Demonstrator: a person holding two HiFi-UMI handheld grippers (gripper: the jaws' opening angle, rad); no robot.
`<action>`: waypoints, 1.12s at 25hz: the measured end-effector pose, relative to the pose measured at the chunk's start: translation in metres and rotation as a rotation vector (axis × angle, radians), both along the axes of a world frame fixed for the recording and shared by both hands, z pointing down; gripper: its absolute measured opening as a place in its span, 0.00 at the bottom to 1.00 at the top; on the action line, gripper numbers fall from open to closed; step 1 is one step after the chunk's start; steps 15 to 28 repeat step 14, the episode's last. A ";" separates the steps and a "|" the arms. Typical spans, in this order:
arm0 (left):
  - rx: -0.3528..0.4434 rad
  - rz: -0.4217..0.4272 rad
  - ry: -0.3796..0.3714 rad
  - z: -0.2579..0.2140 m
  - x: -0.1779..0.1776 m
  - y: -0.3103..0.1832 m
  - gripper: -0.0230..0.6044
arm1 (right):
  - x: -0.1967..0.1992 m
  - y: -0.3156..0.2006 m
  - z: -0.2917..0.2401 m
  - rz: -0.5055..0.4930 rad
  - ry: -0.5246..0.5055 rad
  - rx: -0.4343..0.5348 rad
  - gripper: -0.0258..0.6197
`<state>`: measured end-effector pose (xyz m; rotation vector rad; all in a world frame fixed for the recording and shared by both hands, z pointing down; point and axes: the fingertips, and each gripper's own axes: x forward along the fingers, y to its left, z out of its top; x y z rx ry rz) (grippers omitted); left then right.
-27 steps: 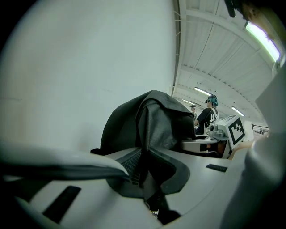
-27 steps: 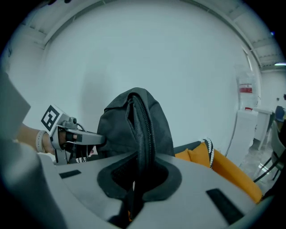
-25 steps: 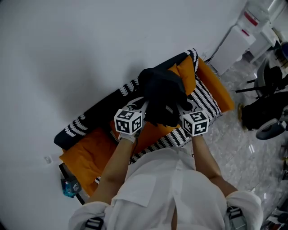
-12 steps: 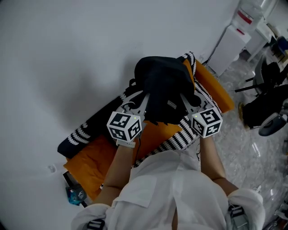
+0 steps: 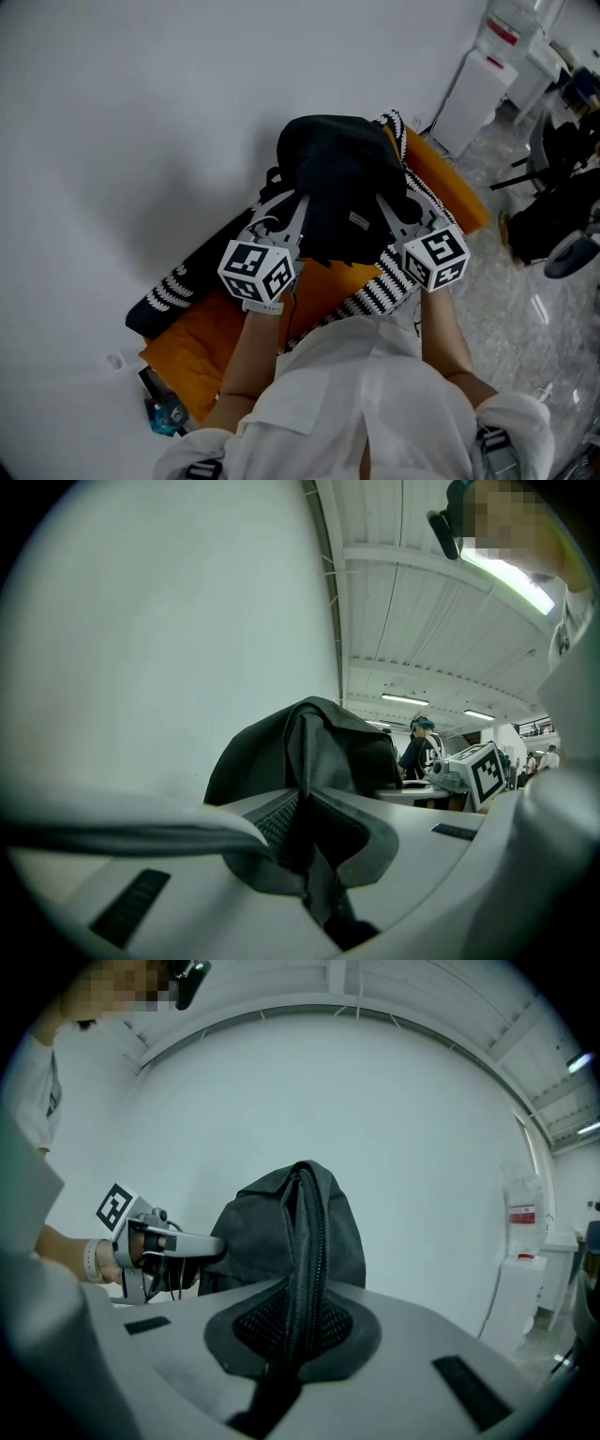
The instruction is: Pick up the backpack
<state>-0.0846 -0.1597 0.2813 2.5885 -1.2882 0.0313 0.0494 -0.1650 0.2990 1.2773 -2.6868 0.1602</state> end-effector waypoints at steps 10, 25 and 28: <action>-0.015 0.007 -0.003 0.004 0.008 0.000 0.10 | 0.007 0.001 0.005 0.006 -0.005 -0.013 0.09; -0.023 0.007 -0.001 0.006 0.011 0.000 0.10 | 0.011 0.002 0.007 0.008 -0.004 -0.016 0.09; -0.023 0.007 -0.001 0.006 0.011 0.000 0.10 | 0.011 0.002 0.007 0.008 -0.004 -0.016 0.09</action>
